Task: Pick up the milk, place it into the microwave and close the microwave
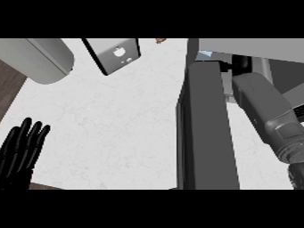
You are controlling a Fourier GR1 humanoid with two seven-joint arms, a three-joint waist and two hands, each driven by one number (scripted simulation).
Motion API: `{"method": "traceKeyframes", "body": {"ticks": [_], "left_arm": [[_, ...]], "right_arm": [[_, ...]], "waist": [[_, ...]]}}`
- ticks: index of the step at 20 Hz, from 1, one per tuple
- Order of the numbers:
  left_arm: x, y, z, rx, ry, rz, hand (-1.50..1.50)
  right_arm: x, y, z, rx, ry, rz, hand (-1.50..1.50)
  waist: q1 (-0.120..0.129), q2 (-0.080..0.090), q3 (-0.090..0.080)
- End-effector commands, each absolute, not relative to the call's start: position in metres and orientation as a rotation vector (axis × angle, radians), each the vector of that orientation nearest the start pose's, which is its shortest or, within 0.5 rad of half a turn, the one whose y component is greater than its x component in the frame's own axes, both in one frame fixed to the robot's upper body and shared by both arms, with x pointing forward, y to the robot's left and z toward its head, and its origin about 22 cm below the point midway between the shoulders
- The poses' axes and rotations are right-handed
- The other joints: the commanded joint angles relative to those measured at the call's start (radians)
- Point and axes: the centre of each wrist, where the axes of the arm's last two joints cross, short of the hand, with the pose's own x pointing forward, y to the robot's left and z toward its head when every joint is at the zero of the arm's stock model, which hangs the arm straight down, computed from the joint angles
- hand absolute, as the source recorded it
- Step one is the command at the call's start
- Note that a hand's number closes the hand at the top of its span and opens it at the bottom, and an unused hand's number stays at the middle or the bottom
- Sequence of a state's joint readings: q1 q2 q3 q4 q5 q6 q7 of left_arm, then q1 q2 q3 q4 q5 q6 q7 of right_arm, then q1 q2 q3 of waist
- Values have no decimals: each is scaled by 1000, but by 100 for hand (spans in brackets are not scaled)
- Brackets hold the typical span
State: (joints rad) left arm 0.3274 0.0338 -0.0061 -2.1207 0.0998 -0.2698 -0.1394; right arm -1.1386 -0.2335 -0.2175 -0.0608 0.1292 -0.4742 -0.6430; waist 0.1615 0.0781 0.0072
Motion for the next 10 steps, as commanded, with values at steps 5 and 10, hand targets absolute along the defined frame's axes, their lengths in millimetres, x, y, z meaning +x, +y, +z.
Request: {"method": "traceKeyframes", "body": {"ticks": [5, 10], "left_arm": [[156, 246, 73, -157, -1957, -149, -150], [156, 233, 71, -176, -1958, -143, -150]], "right_arm": [[444, -237, 44, -556, -1825, 194, -150], [435, -240, 26, -482, -1836, 197, -150]], "waist": [[-16, -11, -1], [-22, -15, 0]]}}
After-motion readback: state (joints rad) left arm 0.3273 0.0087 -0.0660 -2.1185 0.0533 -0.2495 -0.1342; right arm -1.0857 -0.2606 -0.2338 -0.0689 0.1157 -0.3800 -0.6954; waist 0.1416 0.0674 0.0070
